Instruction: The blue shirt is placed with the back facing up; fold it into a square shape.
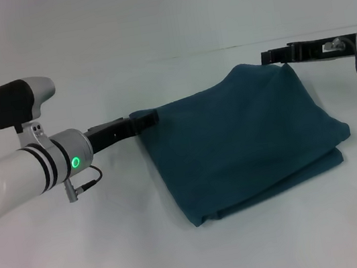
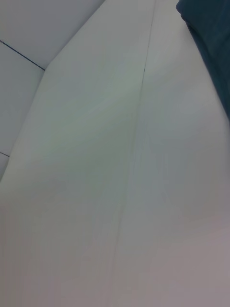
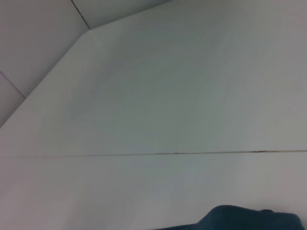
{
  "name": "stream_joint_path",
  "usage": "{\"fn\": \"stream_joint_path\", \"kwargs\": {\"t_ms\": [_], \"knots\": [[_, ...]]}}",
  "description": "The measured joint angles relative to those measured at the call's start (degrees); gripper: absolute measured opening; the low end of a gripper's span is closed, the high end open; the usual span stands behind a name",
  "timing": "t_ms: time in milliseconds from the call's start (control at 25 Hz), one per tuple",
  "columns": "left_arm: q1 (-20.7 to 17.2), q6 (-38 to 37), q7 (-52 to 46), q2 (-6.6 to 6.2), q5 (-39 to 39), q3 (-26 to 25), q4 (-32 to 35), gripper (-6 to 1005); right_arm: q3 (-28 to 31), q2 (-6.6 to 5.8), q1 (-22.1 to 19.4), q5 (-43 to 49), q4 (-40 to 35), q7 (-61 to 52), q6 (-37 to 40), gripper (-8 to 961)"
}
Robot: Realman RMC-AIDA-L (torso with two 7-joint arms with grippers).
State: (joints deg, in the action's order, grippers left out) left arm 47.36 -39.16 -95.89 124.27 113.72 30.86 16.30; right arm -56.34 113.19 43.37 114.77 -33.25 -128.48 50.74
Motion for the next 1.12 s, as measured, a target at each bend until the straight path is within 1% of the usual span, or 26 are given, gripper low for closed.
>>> {"fn": "stream_joint_path", "kwargs": {"t_ms": [160,440,560,680,760,840,960,1120], "knots": [[-0.3,-0.5,0.0,0.01,0.0,-0.2,0.2,888,0.2,-0.42,-0.5,0.0,-0.1,0.1,1.0,462],[-1.0,-2.2,0.0,-0.02,0.0,-0.4,0.7,888,2.1,-1.69,-3.1,0.3,-2.1,0.0,7.7,451],[-1.1,-2.5,0.0,0.04,0.0,-0.4,0.7,888,2.6,-2.37,-5.0,0.4,-3.5,-0.3,10.3,446],[-1.0,-2.8,-0.1,0.04,0.0,-0.4,0.7,888,2.9,-3.41,-6.6,0.7,-3.7,-0.6,12.4,441],[-1.1,-3.1,-0.2,0.03,0.0,-0.5,0.7,887,2.9,-4.04,-7.5,1.0,-3.4,-1.1,13.2,438],[-1.1,-3.4,-0.2,0.03,0.0,-0.4,0.7,887,3.0,-4.40,-8.4,1.2,-3.4,-1.6,13.4,434],[-1.2,-3.4,-0.1,0.01,0.0,-0.4,0.7,887,3.2,-4.70,-9.3,1.9,-3.2,-2.3,13.8,429],[-1.1,-3.4,-0.1,0.01,0.0,-0.5,0.7,887,3.9,-4.79,-9.5,3.4,-1.8,-2.5,14.6,423]]}}
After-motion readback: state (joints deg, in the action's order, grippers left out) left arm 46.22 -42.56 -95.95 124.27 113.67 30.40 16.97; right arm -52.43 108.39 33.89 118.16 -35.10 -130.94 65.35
